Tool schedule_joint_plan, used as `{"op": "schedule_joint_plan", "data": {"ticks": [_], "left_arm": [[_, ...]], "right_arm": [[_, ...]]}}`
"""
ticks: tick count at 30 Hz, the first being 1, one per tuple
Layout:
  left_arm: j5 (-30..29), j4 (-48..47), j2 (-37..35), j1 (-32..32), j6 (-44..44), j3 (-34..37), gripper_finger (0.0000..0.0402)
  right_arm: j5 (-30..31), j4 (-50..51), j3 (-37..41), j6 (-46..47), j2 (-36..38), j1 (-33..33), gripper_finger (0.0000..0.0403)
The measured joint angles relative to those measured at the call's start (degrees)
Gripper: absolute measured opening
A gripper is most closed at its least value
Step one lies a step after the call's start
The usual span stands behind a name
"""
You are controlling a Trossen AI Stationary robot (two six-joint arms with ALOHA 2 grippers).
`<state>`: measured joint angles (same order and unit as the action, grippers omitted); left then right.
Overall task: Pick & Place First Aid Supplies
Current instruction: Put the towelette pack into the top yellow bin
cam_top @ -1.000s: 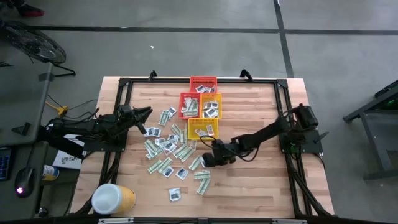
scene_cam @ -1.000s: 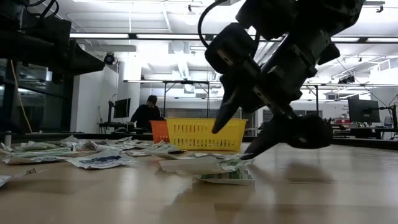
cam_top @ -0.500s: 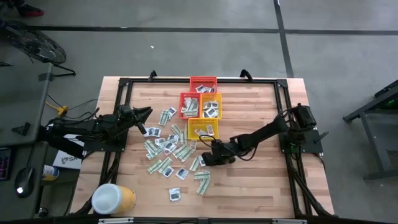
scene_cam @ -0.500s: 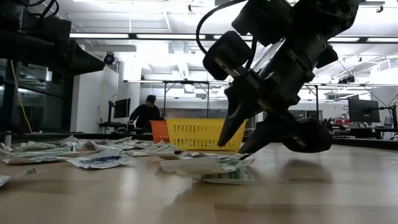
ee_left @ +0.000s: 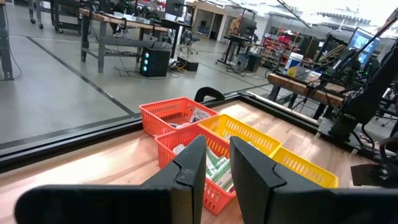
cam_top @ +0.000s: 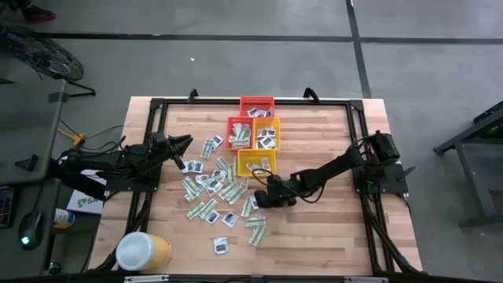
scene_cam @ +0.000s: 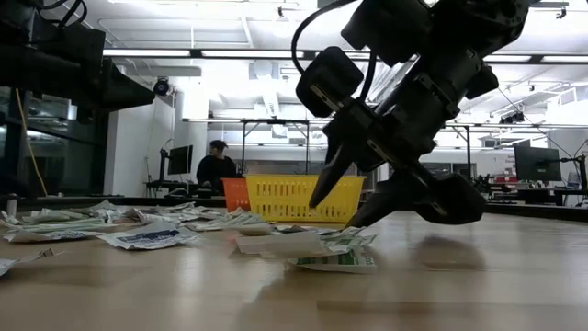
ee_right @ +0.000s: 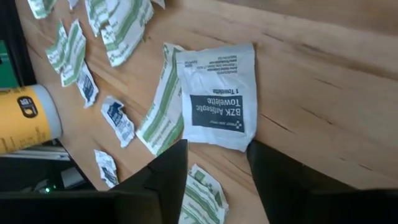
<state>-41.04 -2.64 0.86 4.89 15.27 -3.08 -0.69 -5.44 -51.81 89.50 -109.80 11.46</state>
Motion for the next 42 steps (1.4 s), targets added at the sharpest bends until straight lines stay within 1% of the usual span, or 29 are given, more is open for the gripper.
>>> {"op": "schedule_joint_plan", "data": {"ticks": [4,8,13,16,19,25,29,36,42], "left_arm": [[0.00,-0.01,0.02,-0.01,0.00,-0.01,0.0073],[0.02,-0.01,0.01,0.01,0.00,0.01,0.0073],[0.02,0.01,0.00,-0.01,0.00,0.01,0.0073],[0.02,-0.01,0.01,-0.01,0.00,0.00,0.0073],[0.03,-0.01,0.00,0.00,0.00,0.00,0.0073],[0.04,0.01,0.02,-0.01,0.00,0.01,0.0073],[0.04,0.00,0.00,0.00,0.00,0.01,0.0073],[0.04,-0.01,0.00,-0.01,0.00,0.00,0.0073],[0.04,-0.01,0.00,0.01,0.00,0.01,0.0073]], "right_arm": [[1.32,-0.19,0.00,0.38,0.02,-0.02,0.0185],[3.25,-0.19,0.02,0.47,0.02,-0.04,0.0187],[7.00,-0.87,0.11,-1.07,0.00,-0.09,0.0177],[10.57,-1.52,0.13,-3.31,-0.09,-0.28,0.0169],[11.56,-1.47,0.13,-5.30,-0.09,-0.40,0.0158],[10.38,-0.85,-0.16,-8.74,-0.09,-0.70,0.0133],[8.08,0.48,-1.87,-11.52,-1.19,-0.80,0.0129],[6.11,0.39,-2.89,-11.33,-2.23,-0.81,0.0127],[5.56,2.18,-2.99,-11.18,-2.23,-0.81,0.0105]]}}
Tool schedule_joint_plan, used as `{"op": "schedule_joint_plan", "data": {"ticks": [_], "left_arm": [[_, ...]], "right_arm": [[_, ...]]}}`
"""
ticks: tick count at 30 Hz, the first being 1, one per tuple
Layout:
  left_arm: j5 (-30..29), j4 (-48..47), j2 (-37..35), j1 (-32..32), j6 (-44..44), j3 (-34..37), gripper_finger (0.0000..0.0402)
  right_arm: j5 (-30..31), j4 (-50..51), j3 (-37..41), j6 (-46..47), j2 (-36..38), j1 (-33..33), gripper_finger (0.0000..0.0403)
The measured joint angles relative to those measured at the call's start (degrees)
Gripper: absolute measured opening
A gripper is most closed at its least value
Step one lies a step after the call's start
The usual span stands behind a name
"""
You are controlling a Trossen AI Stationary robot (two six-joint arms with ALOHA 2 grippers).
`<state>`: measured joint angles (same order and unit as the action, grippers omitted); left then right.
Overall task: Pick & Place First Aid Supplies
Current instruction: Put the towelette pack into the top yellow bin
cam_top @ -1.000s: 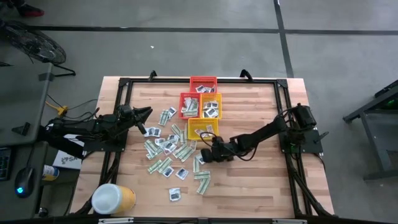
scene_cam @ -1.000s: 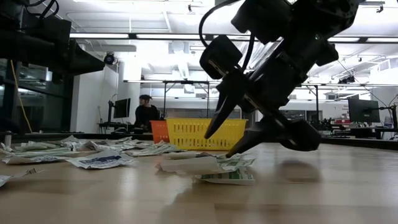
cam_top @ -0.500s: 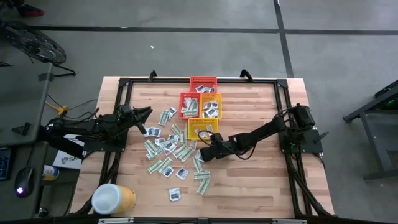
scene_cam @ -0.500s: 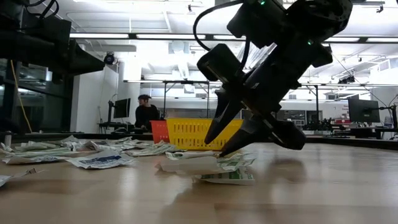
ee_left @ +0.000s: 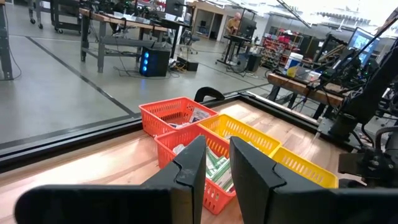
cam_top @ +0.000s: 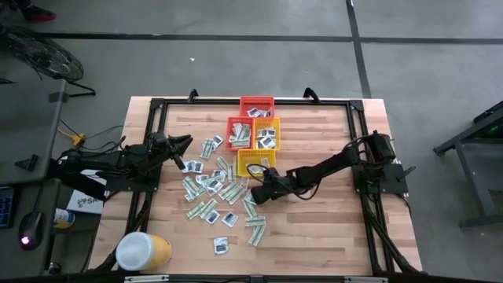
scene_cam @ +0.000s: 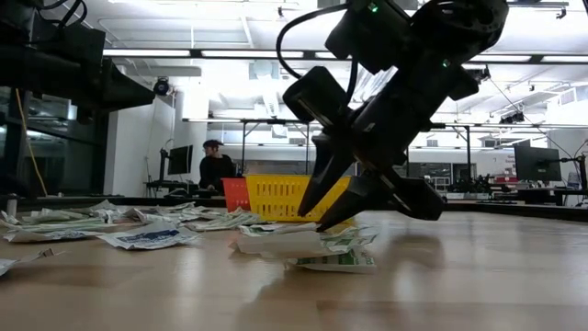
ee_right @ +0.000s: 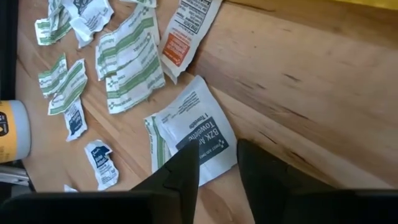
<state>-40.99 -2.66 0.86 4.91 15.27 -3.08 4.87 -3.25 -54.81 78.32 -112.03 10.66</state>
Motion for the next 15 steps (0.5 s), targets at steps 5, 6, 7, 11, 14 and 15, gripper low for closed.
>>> {"op": "schedule_joint_plan", "data": {"ticks": [5,6,7,11,14,15], "left_arm": [[0.00,0.00,0.00,0.00,0.00,-0.02,0.0073],[0.00,0.00,0.02,0.00,0.00,-0.02,0.0073],[0.00,0.02,0.02,-0.02,0.00,0.00,0.0073],[0.00,0.01,0.01,-0.02,0.00,-0.01,0.0073],[0.00,0.00,0.00,0.00,0.00,0.01,0.0073],[0.00,0.00,0.00,-0.02,0.00,-0.01,0.0073]], "right_arm": [[-0.81,0.42,0.02,-0.19,0.00,0.03,0.0071],[-0.85,0.45,0.03,-0.28,0.00,0.04,0.0065],[-0.89,0.48,0.06,-0.35,0.00,0.04,0.0058],[-0.99,0.63,0.11,-0.35,0.00,0.07,0.0032],[-1.30,0.60,0.11,-0.37,-0.01,0.11,0.0011],[-1.36,0.60,0.11,-0.36,-0.02,0.11,0.0006]]}}
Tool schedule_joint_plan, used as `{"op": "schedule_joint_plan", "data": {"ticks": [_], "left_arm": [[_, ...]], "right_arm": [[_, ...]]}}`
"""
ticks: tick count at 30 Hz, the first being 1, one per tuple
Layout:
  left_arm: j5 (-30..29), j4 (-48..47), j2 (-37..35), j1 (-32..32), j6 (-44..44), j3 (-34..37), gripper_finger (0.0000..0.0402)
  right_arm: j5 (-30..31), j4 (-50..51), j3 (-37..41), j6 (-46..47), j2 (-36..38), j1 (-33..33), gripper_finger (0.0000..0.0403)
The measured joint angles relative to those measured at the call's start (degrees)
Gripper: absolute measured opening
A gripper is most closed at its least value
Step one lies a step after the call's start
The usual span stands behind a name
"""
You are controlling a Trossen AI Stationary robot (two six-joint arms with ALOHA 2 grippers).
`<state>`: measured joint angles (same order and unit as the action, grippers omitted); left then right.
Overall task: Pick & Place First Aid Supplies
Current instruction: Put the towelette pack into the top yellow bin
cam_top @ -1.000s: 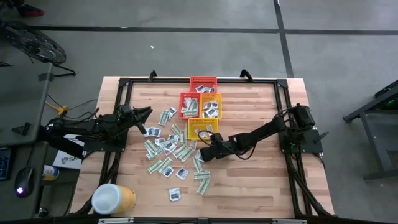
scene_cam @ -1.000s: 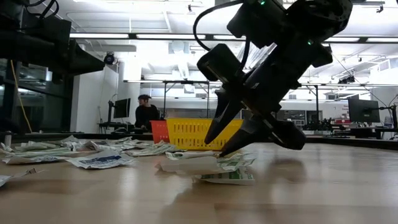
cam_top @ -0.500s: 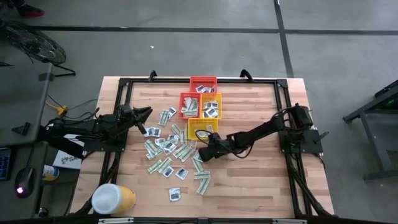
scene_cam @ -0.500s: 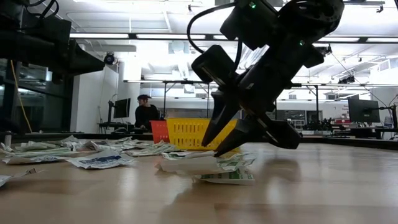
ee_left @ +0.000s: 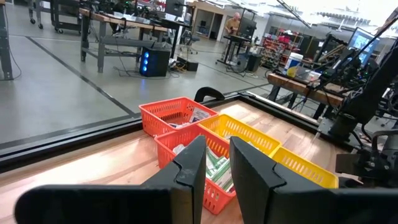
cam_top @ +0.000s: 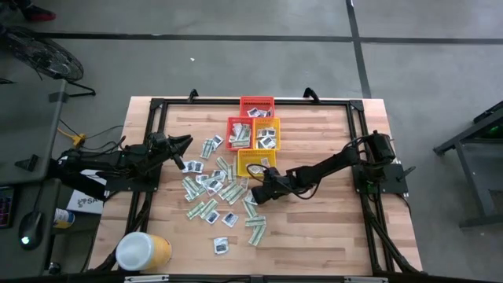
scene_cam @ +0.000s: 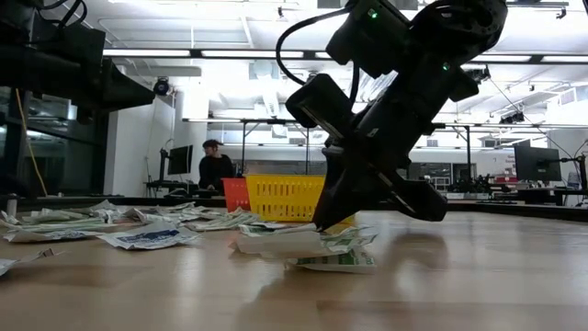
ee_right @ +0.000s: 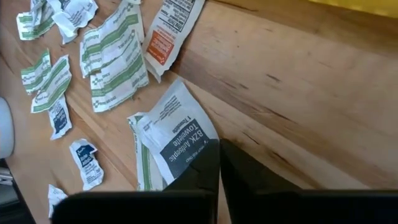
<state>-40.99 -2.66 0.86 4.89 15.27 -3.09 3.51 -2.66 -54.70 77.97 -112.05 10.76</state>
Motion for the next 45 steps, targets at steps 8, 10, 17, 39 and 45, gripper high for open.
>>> {"op": "schedule_joint_plan", "data": {"ticks": [8,10,17,39,45], "left_arm": [[0.00,0.02,0.02,0.00,0.00,0.02,0.0073],[0.00,0.01,0.00,0.01,0.00,0.01,0.0073],[0.00,0.00,0.02,0.02,0.00,0.02,0.0073],[-0.02,0.00,0.02,0.02,0.00,0.02,0.0073],[-0.02,0.00,0.02,0.00,0.00,0.01,0.0073]], "right_arm": [[-0.49,-0.86,0.00,-0.23,1.31,0.04,0.0001],[-0.55,-0.61,0.06,-1.23,2.64,0.07,0.0001],[-0.63,0.64,0.14,-3.91,8.33,0.17,0.0000],[26.15,13.92,-0.09,-10.92,23.58,-8.48,0.0000],[25.32,18.91,-0.09,-13.50,23.33,-14.38,0.0000]]}}
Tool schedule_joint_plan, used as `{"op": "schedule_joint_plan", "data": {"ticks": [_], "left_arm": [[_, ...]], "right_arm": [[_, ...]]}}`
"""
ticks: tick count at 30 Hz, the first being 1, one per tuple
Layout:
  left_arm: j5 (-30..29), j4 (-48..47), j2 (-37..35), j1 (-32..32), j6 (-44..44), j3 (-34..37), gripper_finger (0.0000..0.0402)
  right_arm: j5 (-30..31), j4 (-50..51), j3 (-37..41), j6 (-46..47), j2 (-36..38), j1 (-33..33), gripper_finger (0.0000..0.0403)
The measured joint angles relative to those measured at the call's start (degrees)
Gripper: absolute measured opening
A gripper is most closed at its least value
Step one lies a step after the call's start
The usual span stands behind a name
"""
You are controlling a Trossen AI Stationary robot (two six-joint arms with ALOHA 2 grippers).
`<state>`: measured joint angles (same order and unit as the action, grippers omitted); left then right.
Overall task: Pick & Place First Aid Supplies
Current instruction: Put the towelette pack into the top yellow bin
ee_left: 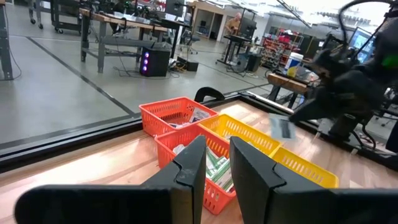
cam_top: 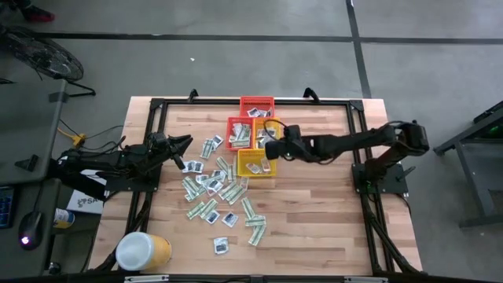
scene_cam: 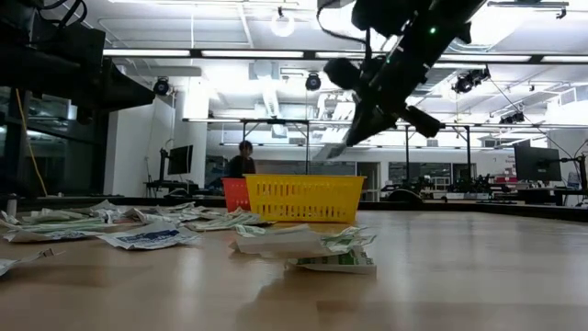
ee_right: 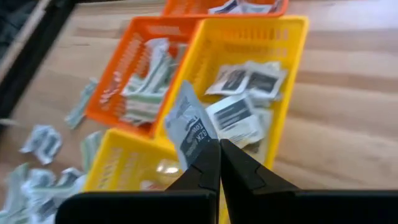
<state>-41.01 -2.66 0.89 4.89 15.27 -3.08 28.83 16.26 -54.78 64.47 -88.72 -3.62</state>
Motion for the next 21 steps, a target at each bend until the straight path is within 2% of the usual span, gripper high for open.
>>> {"op": "schedule_joint_plan", "data": {"ticks": [6,15,21], "left_arm": [[0.00,0.02,0.00,0.00,0.00,-0.01,0.0073],[0.00,0.00,0.00,0.01,0.00,-0.01,0.0073],[0.00,0.01,0.00,0.02,0.00,0.00,0.0073]], "right_arm": [[-3.17,0.15,0.00,-6.72,-0.15,-4.57,0.0000],[-12.62,-3.58,-0.02,-26.01,-3.21,-9.91,0.0000],[-15.51,-4.75,-0.02,-29.95,-5.27,-12.37,0.0000]]}}
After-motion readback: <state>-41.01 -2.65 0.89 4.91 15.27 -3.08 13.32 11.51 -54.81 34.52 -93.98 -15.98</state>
